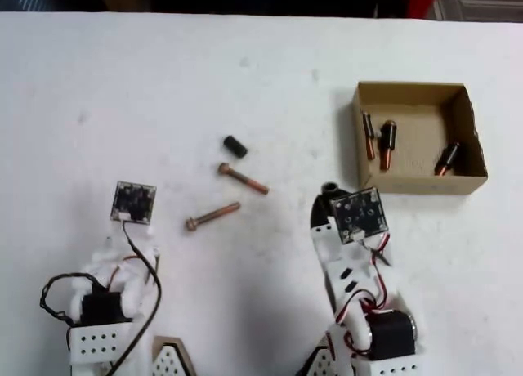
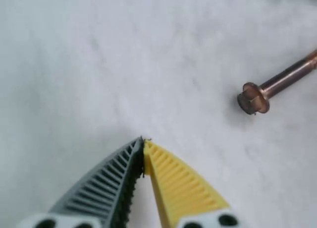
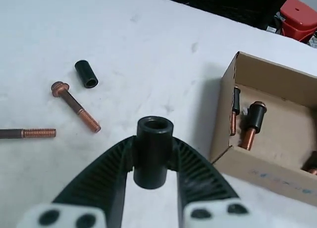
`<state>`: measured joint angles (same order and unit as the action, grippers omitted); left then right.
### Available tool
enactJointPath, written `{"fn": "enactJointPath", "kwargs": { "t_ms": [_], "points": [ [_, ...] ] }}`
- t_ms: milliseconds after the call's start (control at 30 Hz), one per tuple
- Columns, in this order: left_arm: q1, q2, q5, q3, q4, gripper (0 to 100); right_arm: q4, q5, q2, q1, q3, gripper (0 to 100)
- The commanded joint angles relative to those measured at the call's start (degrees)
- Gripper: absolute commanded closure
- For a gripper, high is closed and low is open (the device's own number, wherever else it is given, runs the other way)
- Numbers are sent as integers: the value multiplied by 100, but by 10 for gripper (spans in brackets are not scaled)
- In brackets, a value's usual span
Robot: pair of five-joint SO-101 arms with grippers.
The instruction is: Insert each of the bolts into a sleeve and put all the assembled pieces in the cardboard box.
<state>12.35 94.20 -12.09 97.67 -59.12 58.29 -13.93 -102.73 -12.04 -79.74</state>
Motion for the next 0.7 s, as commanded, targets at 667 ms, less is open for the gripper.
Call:
{"fn": "enactJointPath", "kwargs": {
  "t_ms": [667],
  "points": [
    [-92, 22, -624, -1644, -835, 972, -505, 70, -48, 242, -923, 981]
  ]
}}
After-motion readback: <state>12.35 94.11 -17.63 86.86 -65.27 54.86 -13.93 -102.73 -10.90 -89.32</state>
